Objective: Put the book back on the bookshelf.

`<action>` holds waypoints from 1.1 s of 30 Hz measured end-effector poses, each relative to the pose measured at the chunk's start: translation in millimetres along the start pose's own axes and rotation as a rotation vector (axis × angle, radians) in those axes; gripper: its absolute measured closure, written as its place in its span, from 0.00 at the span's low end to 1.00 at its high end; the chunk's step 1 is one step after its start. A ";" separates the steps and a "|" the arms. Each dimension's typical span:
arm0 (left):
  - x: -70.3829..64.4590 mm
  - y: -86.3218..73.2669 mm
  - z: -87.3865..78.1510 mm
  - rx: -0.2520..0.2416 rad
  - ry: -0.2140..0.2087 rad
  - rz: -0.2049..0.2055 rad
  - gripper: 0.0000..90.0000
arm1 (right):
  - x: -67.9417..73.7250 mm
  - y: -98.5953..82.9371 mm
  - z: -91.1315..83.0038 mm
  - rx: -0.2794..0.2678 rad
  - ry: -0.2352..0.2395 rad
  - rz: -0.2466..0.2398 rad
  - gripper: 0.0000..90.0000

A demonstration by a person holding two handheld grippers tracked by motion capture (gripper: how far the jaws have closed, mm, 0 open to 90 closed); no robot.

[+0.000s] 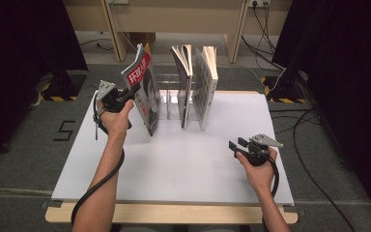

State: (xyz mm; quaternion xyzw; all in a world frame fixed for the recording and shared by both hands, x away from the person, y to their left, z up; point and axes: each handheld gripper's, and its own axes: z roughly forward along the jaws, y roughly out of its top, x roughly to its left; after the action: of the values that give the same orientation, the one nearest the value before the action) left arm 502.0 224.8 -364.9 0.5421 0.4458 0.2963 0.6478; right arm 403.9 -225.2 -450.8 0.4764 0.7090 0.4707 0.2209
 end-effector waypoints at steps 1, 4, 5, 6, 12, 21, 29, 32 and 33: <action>0.5 0.6 3.0 0.009 0.006 0.027 0.96 | 0.1 -0.3 0.2 0.002 0.001 0.001 0.60; -0.1 0.7 6.9 0.011 0.007 0.037 0.96 | 0.1 -0.7 0.5 0.003 0.001 0.003 0.60; -0.1 0.7 6.9 0.011 0.007 0.037 0.96 | 0.1 -0.7 0.5 0.003 0.001 0.003 0.60; -0.8 1.0 8.1 0.012 0.008 0.044 0.96 | 0.2 -0.7 0.6 0.004 0.001 0.006 0.60; -5.2 6.2 19.2 0.010 0.008 0.064 0.96 | -0.5 -1.3 1.1 0.006 0.001 0.006 0.60; -3.8 17.0 32.3 0.010 0.037 0.089 0.96 | -2.3 -2.0 1.3 0.003 0.002 0.007 0.60; -4.7 29.6 43.0 -0.015 0.057 0.121 0.96 | -2.6 -2.4 1.9 0.003 0.001 0.009 0.60; -6.2 35.4 45.8 -0.027 0.057 0.126 0.96 | -3.2 -2.7 2.3 0.005 0.002 0.006 0.60; -6.6 36.8 46.8 -0.032 0.058 0.128 0.96 | -3.4 -3.0 2.5 0.005 0.000 0.008 0.60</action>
State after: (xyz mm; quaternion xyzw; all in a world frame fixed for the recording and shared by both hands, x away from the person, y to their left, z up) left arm 544.8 207.3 -326.9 0.5502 0.4243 0.3596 0.6228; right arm 405.9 -227.3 -455.0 0.4797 0.7085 0.4698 0.2176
